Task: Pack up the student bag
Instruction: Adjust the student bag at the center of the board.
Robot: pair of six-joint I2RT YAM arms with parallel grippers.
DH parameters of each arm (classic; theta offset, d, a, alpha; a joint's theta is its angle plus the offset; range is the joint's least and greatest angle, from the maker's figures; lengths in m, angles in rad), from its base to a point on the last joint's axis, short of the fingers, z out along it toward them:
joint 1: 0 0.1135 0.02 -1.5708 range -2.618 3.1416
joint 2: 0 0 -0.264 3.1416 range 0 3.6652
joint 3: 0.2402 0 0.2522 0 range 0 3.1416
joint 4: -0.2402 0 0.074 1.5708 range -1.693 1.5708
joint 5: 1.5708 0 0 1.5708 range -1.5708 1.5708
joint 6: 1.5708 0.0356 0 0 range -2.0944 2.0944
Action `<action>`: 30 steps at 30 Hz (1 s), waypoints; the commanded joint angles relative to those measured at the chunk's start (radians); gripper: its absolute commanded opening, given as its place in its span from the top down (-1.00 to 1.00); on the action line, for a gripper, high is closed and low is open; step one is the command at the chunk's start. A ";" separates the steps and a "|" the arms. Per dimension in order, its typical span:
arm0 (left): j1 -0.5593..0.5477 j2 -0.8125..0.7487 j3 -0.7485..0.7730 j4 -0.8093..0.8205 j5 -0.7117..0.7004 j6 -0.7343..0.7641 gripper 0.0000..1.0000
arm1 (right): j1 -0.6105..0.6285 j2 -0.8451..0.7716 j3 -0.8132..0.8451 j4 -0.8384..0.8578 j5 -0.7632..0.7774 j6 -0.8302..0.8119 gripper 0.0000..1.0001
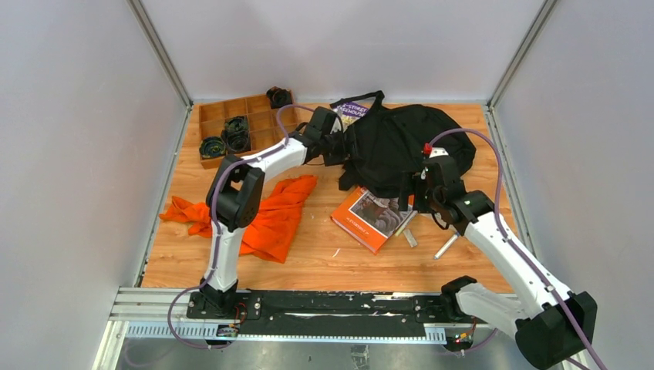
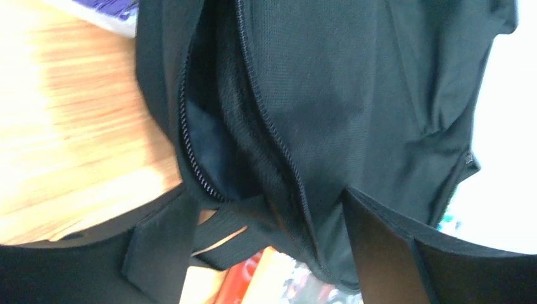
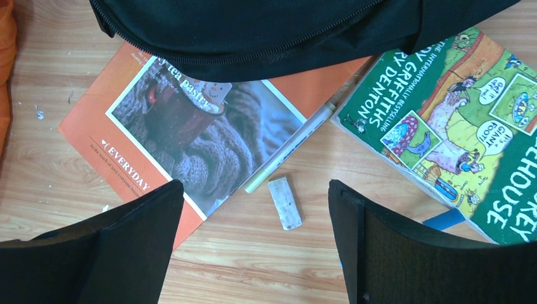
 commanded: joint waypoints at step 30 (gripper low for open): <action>-0.030 0.384 0.768 0.079 0.154 0.057 1.00 | -0.116 -0.016 0.037 -0.081 0.006 0.064 -0.84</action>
